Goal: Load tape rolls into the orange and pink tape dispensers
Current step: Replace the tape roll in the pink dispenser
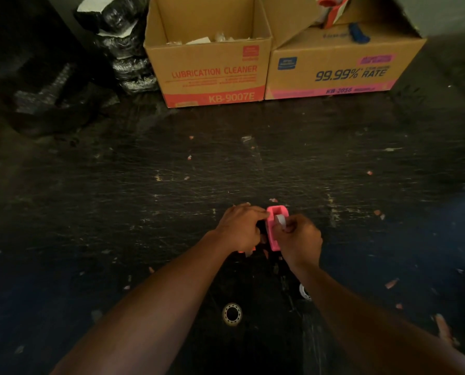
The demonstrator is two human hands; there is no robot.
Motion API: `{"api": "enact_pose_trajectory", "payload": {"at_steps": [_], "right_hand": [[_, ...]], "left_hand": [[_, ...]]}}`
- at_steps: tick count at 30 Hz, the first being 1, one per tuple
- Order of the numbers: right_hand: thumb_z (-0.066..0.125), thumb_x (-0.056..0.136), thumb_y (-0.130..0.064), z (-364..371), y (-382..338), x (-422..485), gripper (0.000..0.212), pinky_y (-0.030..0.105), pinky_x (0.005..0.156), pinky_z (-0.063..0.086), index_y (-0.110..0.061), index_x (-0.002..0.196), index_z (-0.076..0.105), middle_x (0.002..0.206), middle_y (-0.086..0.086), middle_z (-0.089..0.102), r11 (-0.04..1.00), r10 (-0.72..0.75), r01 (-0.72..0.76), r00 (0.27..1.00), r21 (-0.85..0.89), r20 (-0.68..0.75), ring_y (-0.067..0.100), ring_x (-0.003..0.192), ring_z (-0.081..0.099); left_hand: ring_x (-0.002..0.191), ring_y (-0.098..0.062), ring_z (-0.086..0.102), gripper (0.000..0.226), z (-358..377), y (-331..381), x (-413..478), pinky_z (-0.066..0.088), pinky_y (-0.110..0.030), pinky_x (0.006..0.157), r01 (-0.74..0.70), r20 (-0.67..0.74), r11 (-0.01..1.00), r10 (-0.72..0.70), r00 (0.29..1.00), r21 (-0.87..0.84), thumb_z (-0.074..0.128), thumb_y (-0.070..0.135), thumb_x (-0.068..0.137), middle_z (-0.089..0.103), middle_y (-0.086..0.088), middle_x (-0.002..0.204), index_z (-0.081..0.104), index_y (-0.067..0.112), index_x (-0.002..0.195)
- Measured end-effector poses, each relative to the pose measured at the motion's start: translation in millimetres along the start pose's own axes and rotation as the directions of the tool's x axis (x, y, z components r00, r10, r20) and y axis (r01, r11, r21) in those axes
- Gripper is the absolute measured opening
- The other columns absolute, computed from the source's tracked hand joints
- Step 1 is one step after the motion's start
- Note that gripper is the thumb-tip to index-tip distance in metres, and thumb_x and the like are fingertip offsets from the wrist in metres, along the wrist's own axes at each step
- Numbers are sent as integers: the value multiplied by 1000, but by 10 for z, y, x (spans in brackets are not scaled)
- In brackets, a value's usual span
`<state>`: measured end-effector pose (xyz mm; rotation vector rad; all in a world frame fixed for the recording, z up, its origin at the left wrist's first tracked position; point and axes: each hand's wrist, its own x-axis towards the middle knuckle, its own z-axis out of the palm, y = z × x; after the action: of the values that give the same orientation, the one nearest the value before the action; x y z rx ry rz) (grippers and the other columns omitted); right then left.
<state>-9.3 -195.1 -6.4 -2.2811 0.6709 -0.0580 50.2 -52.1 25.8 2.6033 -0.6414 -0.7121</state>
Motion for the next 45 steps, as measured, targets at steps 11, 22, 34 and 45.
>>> {"api": "enact_pose_trajectory", "payload": {"at_steps": [11, 22, 34, 45], "right_hand": [[78, 87, -35, -236, 64, -104, 20, 16, 56, 35, -24, 82, 62, 83, -6, 66, 994, 1, -9, 998, 109, 68, 3, 72, 60], [76, 90, -28, -392, -11, -220, 13, 11, 54, 39, -16, 90, 69, 82, -6, 69, 973, 45, -75, 989, 219, 140, 0, 70, 62], [82, 84, -23, -427, -88, -301, 14, 18, 62, 50, -16, 76, 73, 74, -3, 74, 896, -15, -84, 976, 436, 219, 0, 64, 67], [82, 84, -12, -409, -69, -319, 5, 48, 85, 63, -10, 81, 78, 85, 10, 80, 855, -56, -128, 940, 502, 336, 23, 81, 74]], "left_hand": [[122, -23, 59, 56, -45, 96, -109, 49, -40, 105, 68, -109, 988, -83, 991, -137, 57, 6, 86, 67, -3, 131, 62, 26, 138], [118, -11, 63, 55, -14, 214, -444, 52, -24, 92, 171, -126, 894, -243, 962, -413, 58, 7, 95, 58, 2, 147, 53, 27, 146], [121, -9, 63, 47, -73, 262, -544, 45, -14, 88, 110, -224, 868, -245, 943, -483, 67, 11, 93, 65, 5, 138, 62, 23, 138], [86, 0, 68, 29, 50, 207, -663, 52, -10, 64, 111, -144, 660, -320, 936, -743, 67, 12, 95, 74, 7, 113, 73, 25, 120]]}}
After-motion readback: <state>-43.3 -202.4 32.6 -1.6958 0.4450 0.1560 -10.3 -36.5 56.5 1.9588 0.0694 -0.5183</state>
